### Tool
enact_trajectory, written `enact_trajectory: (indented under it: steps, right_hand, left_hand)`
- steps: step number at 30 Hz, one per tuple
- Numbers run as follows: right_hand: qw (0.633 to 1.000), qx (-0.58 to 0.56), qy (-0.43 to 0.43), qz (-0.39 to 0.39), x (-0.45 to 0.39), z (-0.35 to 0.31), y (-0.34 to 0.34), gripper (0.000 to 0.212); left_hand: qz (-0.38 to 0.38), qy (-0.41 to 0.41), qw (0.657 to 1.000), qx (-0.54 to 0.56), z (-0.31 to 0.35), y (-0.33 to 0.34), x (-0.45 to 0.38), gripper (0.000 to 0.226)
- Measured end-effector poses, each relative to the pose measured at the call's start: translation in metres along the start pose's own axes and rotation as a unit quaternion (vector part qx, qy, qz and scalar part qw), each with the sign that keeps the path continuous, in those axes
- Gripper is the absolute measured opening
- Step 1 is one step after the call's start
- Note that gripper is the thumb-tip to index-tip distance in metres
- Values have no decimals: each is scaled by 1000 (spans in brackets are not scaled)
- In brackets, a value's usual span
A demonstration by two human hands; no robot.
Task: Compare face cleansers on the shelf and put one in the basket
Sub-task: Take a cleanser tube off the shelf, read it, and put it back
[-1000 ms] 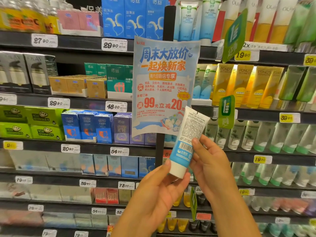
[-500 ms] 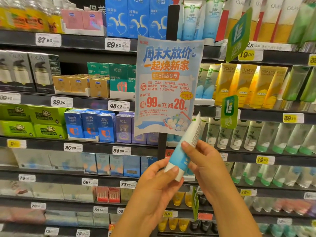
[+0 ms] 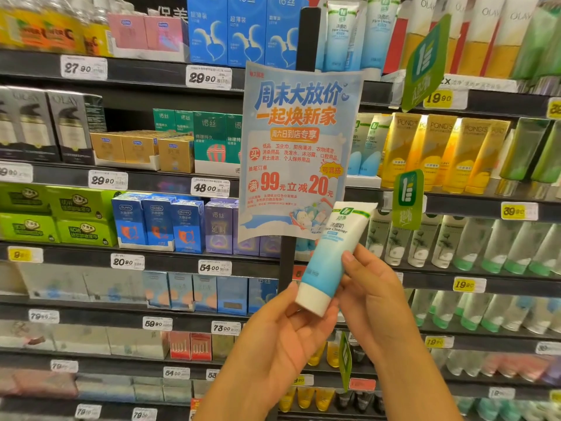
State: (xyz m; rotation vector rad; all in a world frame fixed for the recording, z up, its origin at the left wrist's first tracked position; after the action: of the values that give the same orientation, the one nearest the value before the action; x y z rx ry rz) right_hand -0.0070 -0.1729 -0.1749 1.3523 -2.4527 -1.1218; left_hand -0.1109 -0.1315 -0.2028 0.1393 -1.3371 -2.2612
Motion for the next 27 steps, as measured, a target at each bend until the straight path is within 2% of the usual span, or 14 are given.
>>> enact_trajectory:
  steps: [4,10,12,16,21,27]
  right_hand:
    - [1000,-5,1,9,-1,0,-4,39]
    - [994,109,0,15,-1,-2,-8,27]
    - [990,139,9,19,-2,1,-9,28]
    - [987,153,32,19,-2,5,-8,37]
    - [992,116,49,19,-2,8,-6,34]
    - [998,30,57,28,-3,9,-6,17]
  left_hand:
    - [-13,14,1000,-25,-1,-1,-1,40]
    - [29,101,988,-117,2,-12,-7,44]
    - [48,145,971,-185,5,-16,-8,41]
    - [90,220,908,-344,10,-18,-8,31]
    - [83,264,869,-410,14,-13,-2,38]
    - [73,282,847,-445,15,-8,1,44]
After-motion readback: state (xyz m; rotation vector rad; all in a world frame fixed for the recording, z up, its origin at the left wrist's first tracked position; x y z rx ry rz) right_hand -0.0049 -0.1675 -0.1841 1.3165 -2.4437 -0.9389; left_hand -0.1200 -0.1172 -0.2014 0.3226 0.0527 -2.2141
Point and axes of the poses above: each hand's wrist, its own x-axis away from the middle knuckle, its own y-axis out of the palm, z = x × y, the point moved 4 cm from there along -x, towards the middle knuckle, and after that the axes turned 6 degrees about -x, right-handed, at the moved point
